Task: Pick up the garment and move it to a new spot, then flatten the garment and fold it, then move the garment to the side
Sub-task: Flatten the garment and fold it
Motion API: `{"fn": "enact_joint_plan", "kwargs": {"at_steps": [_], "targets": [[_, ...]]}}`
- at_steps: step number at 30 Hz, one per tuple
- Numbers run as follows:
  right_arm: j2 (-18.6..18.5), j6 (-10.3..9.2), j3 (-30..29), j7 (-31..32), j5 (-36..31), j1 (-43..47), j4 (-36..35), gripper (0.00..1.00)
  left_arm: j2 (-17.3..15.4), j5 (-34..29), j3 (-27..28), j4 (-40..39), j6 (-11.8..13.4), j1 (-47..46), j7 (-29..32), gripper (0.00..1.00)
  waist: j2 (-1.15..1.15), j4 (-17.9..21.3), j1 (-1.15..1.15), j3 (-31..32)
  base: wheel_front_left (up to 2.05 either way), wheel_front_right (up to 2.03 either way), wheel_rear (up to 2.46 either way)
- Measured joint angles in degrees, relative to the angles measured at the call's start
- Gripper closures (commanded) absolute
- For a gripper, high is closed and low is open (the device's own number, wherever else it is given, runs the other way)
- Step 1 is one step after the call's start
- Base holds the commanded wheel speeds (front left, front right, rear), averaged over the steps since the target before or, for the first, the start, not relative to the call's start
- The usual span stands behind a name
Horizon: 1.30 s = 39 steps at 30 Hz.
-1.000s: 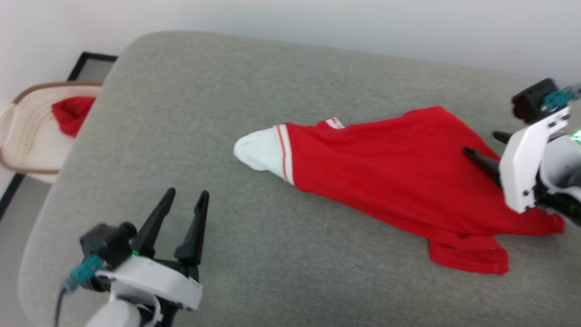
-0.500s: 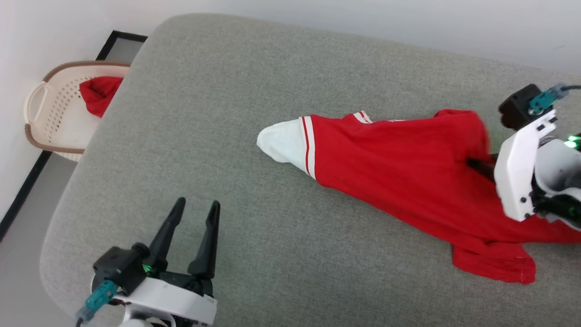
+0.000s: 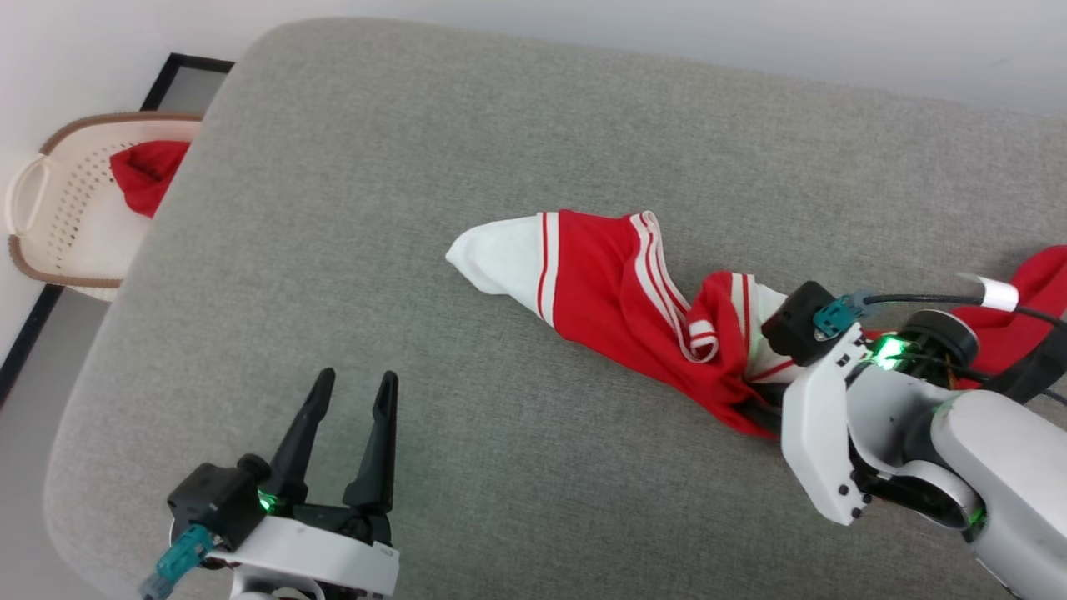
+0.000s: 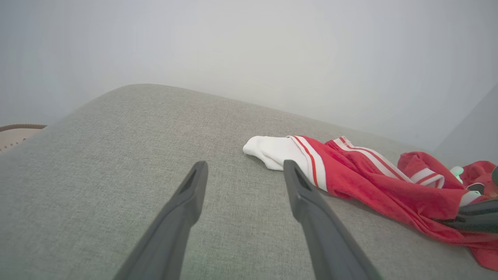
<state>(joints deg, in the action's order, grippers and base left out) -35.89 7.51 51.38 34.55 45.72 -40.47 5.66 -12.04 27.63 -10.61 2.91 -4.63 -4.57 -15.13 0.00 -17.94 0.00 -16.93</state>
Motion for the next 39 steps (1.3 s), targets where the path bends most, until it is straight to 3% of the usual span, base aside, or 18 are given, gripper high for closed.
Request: {"fn": "enact_joint_plan", "kwargs": {"at_steps": [1, 2, 3, 7, 14, 20, 30, 39], "targets": [[0.5, 0.0, 0.0, -0.7, -0.3, 0.0, 0.4, 0.68, 0.2, -0.2, 0.3, 0.1, -0.3, -0.1, 0.0, 0.0, 0.0, 0.2, 0.0, -0.1, 0.0, 0.0, 0.0], [0.9, 0.0, -0.2, -1.5, -0.5, 0.0, 0.7, 0.09, 0.4, -0.5, 0.5, 0.2, -0.5, -0.1, 0.0, 0.0, 0.0, 0.3, 0.0, -0.2, 0.0, 0.0, 0.0], [1.3, 0.0, -0.7, -2.1, -0.4, -0.1, 0.8, 0.0, 0.7, -0.6, 0.8, 0.3, -0.6, -0.1, 0.0, 0.0, 0.0, 0.5, 0.0, -0.3, 0.0, 0.0, 0.0], [1.0, 0.0, -3.1, -2.2, 1.2, -0.6, -1.4, 0.0, 1.3, -1.2, 2.0, 0.6, -1.1, -0.1, 0.0, 0.0, 0.0, 1.2, 0.0, -0.4, 0.0, 0.0, 0.0], [-5.3, 0.0, -8.3, 3.6, 3.3, -2.2, -8.1, 0.0, 3.2, -2.1, 2.5, 1.4, -1.9, -0.1, 0.0, 0.0, 0.0, 1.5, 0.0, -0.3, 0.0, 0.0, 0.0], [-6.9, 0.0, -10.4, 8.4, 3.6, -7.1, -7.6, 0.0, 4.6, -2.4, 2.3, 2.0, -2.5, -1.2, 0.0, 0.0, 0.0, 0.7, 0.0, -1.4, 0.0, 0.0, 0.0], [-6.2, 0.0, -1.1, 15.5, 6.9, -12.9, -2.5, 0.0, 6.4, -2.4, 1.6, 3.8, -2.7, -2.6, 0.0, 0.0, 0.0, -1.7, 0.0, -3.2, 0.0, 0.0, 0.0], [-7.9, 0.0, 4.8, 14.5, 6.7, -15.8, -0.3, 0.0, 6.6, -1.9, 1.0, 3.6, -2.7, -3.2, 0.0, 0.0, 0.0, -2.7, 0.0, -4.0, 0.0, 0.0, 0.0]]}}
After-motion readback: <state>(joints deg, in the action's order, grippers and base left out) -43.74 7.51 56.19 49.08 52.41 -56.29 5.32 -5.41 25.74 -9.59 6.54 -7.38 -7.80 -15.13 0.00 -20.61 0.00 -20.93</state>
